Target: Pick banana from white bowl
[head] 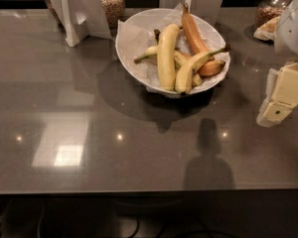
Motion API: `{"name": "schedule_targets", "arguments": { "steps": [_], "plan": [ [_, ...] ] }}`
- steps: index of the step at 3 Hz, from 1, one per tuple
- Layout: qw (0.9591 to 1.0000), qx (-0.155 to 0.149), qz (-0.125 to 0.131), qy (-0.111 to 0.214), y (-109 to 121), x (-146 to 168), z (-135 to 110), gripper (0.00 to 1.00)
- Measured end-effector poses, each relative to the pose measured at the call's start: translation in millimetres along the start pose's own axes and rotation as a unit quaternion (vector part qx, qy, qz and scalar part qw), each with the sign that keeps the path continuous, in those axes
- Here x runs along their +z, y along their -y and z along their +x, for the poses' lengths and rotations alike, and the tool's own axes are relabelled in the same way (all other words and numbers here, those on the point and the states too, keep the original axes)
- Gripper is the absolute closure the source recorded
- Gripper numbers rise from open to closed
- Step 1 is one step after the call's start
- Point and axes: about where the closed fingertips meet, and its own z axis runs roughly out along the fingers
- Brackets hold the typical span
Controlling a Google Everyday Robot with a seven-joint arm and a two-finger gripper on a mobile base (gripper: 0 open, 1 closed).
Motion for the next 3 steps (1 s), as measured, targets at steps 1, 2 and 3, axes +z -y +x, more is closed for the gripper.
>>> {"name": "schedule_targets", "arguments": {
  "steps": [1, 2, 3],
  "plan": [
    [0.9975, -0.04, 0.033, 0.047, 18, 6, -14, 0.0],
    [0.9868, -0.106, 0.058, 0.108, 47, 13, -36, 0.0],
    [0.9653, -0.192, 0.046, 0.171, 76, 28, -66, 0.0]
  ]
}}
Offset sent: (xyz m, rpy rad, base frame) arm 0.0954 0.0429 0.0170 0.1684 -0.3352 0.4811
